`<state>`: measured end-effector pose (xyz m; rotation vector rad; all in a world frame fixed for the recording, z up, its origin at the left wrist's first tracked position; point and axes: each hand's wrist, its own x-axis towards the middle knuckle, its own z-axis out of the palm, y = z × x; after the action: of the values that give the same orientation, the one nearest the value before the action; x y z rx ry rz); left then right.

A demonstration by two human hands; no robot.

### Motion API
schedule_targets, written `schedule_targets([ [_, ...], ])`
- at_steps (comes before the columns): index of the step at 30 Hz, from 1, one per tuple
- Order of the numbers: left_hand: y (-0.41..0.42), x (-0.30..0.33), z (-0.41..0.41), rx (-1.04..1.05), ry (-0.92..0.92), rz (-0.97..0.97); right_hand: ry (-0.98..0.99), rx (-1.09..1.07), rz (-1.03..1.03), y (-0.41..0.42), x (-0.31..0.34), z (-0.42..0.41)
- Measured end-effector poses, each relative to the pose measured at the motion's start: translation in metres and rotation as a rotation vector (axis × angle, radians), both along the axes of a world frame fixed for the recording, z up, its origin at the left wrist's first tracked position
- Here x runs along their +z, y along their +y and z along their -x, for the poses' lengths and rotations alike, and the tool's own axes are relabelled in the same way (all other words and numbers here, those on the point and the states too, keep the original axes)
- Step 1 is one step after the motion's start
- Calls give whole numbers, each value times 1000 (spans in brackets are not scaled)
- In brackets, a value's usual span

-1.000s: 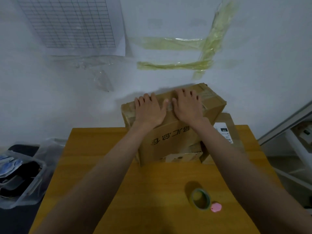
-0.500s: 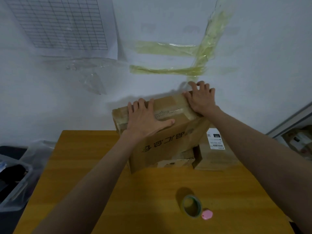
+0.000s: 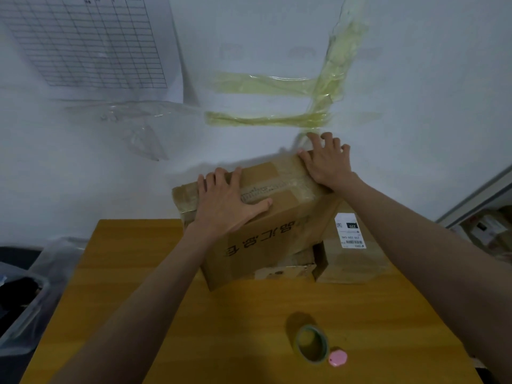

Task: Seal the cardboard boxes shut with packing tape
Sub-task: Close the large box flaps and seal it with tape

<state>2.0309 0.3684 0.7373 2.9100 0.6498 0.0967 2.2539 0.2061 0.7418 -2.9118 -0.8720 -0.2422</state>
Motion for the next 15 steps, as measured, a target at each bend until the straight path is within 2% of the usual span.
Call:
schedule_targets([
  [5,-14,4,-13,-19,41,-30,177,-257,-144,-37,-6,-30],
  [8,-9,2,-4,-3,19,-18,217,-332,-277,-36,2,-26],
  [12,-7,-3,13,-2,-39,-25,584,-127,-497,-3,15,-30],
  [15,-11,-3,15,0,-40,-15,697,-54,-569,-2,18,-18],
])
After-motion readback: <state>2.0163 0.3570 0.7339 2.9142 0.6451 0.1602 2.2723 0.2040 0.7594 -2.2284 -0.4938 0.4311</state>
